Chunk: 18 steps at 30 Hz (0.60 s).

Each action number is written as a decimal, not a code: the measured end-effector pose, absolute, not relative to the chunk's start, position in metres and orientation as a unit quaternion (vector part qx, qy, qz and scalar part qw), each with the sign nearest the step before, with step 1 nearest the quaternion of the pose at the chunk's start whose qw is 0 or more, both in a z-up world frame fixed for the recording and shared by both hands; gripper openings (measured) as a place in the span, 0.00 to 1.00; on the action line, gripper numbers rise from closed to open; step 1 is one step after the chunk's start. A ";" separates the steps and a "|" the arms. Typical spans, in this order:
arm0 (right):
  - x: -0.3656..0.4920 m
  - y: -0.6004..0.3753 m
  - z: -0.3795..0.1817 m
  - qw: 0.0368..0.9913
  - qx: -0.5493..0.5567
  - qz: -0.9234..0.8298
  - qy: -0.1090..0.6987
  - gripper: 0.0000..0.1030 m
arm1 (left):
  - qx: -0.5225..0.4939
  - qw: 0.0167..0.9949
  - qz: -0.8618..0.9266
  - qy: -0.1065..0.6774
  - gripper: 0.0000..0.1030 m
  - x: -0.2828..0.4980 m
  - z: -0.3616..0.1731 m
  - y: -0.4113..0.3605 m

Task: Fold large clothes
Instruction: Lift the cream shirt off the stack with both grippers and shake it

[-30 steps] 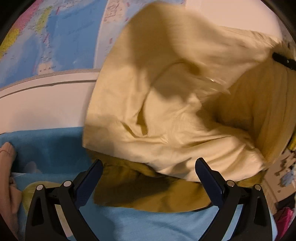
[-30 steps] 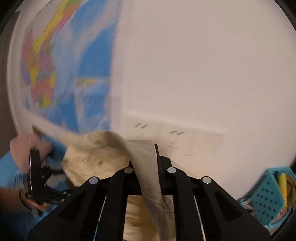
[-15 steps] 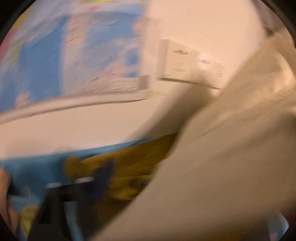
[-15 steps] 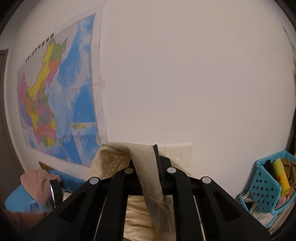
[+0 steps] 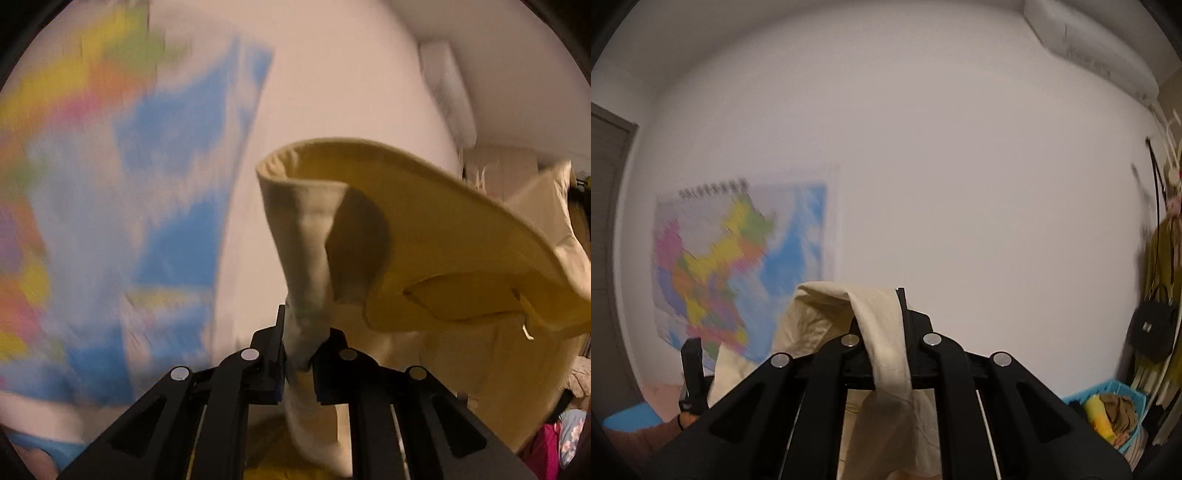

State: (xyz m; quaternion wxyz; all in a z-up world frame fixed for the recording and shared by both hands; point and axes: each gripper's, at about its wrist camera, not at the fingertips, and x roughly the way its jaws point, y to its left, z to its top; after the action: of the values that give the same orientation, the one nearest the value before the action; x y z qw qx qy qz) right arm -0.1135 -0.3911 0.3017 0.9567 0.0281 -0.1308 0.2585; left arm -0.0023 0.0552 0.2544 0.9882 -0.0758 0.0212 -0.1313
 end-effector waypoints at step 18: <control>-0.180 -0.307 0.205 0.836 0.109 0.536 -0.043 0.05 | 0.106 0.979 0.169 -0.047 0.05 -0.335 0.328 0.074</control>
State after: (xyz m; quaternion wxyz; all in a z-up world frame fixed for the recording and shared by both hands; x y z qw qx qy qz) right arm -0.1802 -0.3068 0.2049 0.8357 0.1090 -0.0435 0.5364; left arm -0.3351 0.0743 0.3278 0.9788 0.1064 -0.0473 0.1687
